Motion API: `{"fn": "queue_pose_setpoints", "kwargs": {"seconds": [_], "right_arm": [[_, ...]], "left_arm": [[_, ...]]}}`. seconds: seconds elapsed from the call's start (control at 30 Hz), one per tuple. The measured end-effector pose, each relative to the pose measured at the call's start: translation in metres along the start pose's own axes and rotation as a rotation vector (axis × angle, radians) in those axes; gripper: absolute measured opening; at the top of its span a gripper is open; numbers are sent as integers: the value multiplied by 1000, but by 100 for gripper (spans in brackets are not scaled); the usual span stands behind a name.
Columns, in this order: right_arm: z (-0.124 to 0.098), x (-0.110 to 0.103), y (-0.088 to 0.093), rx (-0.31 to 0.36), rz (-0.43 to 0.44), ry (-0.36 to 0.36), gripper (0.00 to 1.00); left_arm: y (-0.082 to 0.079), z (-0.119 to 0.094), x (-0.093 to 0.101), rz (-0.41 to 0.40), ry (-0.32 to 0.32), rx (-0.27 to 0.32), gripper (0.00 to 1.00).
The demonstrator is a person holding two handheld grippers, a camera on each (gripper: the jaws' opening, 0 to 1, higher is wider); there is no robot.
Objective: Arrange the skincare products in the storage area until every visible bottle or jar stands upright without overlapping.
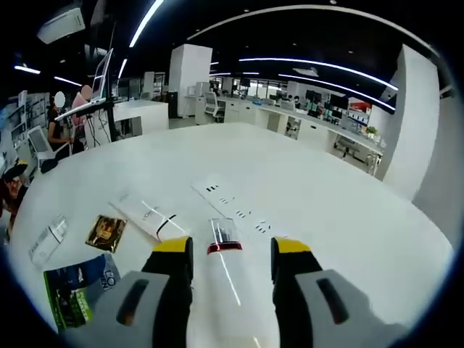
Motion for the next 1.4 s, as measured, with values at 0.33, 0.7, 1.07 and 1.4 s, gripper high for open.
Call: {"fn": "queue_pose_setpoints", "kwargs": {"seconds": [0.33,0.7,1.07,1.4], "right_arm": [[9,-2,5,-47,-32,-35,43],[20,0,4,-107,-53,-70,43],[30,-6,12,-186,-73,-114,41],[35,-6,8,-242,-98,-132,38]], "left_arm": [[3,2,-2,-4,-4,-9,100],[2,4,-5,-20,-6,5,100],[2,2,-9,-18,-15,2,100],[3,2,-10,-23,-19,0,100]]}}
Point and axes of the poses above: the point that each gripper's makers call its tool centre point, and the gripper's own axes: z roughly forward along the fingers, x roughly to its right, y roughly out of its underside, the point moved 3 cm from there along -z, roughly backward along the fingers, and after that the axes turned 10 degrees about x, right-handed, at the moved point
